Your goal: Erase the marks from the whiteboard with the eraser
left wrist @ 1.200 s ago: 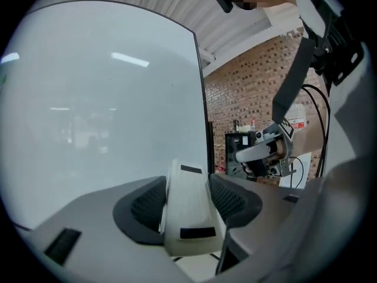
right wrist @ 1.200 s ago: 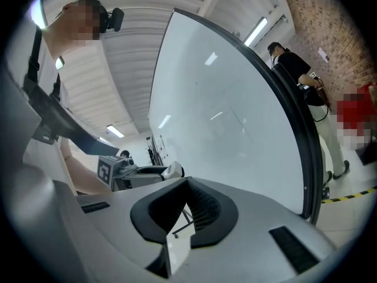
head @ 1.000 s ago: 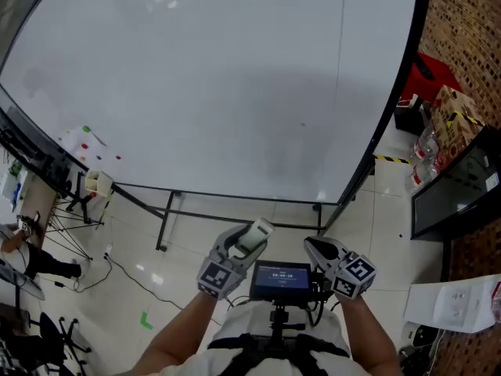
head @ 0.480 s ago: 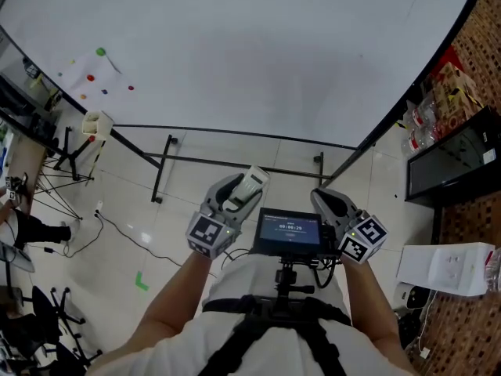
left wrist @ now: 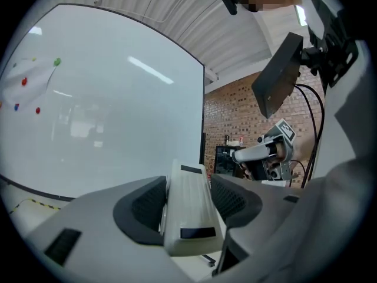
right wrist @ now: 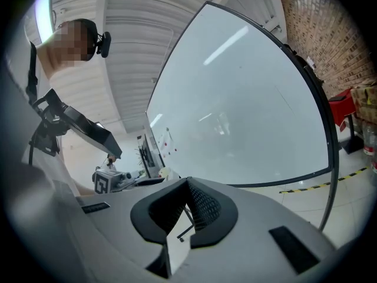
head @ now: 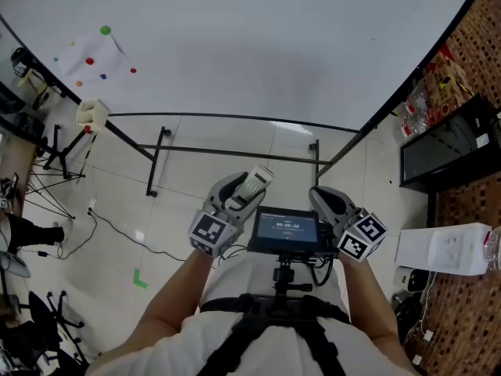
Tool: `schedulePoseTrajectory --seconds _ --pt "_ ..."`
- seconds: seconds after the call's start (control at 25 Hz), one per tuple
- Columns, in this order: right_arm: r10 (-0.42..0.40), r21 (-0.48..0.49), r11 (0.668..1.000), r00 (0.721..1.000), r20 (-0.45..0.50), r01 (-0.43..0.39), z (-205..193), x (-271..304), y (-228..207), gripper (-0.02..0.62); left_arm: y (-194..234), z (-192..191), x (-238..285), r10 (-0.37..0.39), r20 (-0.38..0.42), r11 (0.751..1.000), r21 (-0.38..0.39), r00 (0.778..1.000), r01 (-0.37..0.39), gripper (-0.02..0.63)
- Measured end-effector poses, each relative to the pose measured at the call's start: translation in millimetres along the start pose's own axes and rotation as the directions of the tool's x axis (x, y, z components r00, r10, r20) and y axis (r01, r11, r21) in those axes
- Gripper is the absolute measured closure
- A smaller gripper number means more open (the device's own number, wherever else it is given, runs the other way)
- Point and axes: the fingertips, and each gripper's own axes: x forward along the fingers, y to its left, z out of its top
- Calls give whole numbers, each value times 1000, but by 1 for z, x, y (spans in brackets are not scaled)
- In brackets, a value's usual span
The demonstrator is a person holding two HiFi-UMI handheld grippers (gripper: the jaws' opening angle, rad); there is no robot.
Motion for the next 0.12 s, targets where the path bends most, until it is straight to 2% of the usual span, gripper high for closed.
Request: schedulePoseTrajectory --seconds 0.12 --pt "2 -5 1000 1000 6 -2 -10 9 14 578 6 -10 -16 -7 0 1000 6 1000 7 334"
